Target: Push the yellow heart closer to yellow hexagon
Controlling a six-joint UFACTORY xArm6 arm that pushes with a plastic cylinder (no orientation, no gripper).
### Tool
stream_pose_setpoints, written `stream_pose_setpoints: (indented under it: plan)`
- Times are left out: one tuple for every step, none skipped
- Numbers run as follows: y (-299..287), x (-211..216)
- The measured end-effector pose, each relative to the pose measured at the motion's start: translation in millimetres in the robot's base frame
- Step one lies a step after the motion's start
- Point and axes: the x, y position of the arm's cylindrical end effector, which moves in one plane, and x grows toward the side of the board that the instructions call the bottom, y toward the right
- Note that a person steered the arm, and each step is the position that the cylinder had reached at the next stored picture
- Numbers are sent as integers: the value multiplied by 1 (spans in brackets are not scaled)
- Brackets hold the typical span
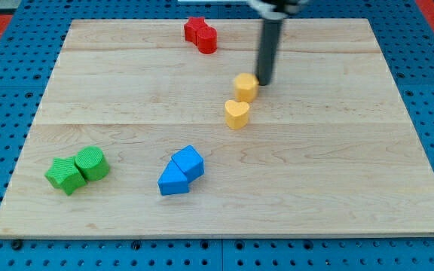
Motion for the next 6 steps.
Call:
stream_pose_setpoints:
  plan:
    - [-13, 7]
    - [57, 7]
    - [56, 77]
    - [48, 100]
    - [8, 81]
    - [-29, 71]
